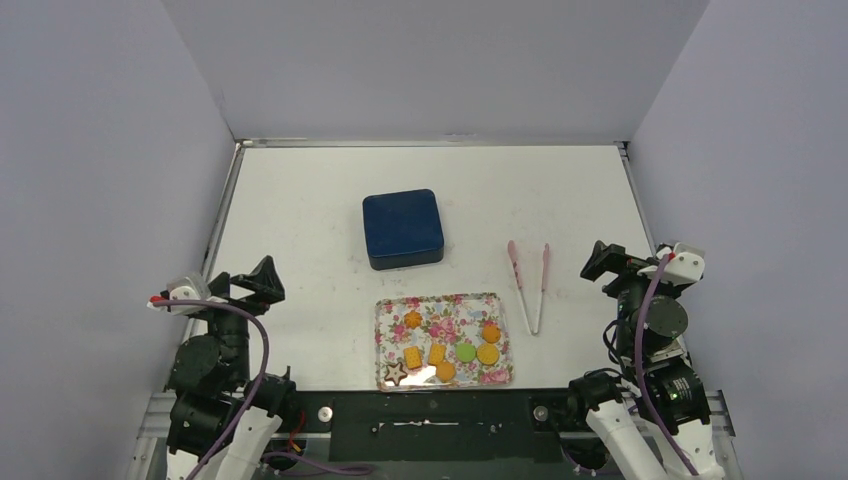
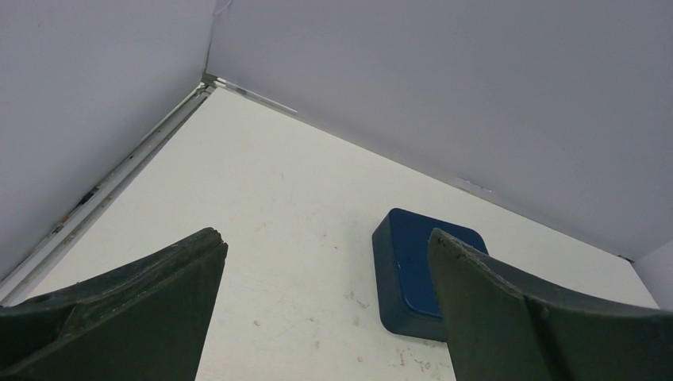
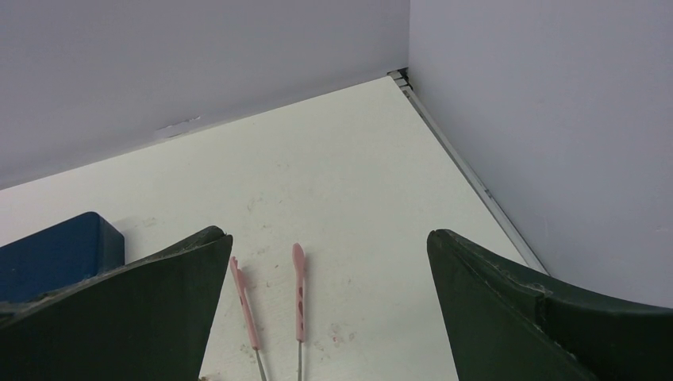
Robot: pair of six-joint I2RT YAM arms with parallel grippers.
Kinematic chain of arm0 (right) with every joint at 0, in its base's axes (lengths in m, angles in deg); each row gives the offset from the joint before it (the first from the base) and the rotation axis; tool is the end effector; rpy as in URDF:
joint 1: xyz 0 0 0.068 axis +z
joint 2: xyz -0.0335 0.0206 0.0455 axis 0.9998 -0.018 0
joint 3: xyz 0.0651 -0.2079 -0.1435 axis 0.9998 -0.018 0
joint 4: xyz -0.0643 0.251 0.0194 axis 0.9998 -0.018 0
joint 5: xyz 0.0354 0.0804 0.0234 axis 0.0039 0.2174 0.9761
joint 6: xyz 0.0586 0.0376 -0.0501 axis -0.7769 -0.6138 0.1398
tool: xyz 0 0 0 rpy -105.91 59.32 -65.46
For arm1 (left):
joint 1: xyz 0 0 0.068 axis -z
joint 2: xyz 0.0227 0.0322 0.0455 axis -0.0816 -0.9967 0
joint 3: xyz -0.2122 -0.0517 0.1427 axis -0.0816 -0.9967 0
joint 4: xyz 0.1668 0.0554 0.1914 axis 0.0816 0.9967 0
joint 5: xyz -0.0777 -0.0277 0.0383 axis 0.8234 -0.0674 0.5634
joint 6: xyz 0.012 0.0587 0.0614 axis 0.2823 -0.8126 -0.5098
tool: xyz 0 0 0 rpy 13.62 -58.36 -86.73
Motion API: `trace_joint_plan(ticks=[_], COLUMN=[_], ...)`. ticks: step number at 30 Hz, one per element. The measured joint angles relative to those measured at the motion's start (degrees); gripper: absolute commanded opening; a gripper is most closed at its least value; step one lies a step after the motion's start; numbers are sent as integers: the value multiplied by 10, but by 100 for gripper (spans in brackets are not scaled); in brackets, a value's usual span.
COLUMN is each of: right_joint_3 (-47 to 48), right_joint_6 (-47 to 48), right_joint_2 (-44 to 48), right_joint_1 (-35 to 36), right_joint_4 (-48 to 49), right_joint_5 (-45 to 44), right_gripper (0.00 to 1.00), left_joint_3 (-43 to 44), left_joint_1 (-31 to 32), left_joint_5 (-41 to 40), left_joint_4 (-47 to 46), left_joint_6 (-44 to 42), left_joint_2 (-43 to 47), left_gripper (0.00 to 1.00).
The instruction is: Pack the cookies
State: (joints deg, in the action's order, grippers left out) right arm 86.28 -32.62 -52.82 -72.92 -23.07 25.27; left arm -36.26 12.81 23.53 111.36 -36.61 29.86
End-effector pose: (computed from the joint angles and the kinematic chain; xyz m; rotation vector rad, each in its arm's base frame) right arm 0.1251 0.0030 0.3399 0.2836 1.5801 0.0408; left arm 0.0975 0.0069 0.3222 -0.4415 1.4054 -0.1817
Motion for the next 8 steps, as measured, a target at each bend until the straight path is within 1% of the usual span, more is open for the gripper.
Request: trace_joint_plan(ticks=[8], right_joint_3=[0], right_joint_6=[0], right_joint_2=[0], right_joint_1=[0], right_joint_4=[0], right_joint_5=[0], right_gripper=[100], left_joint_3=[3], left_joint_1=[1], left_joint_5=[0], left_joint_4=[0], left_joint_6=[-3], left_joint_2=[3], left_gripper=[97])
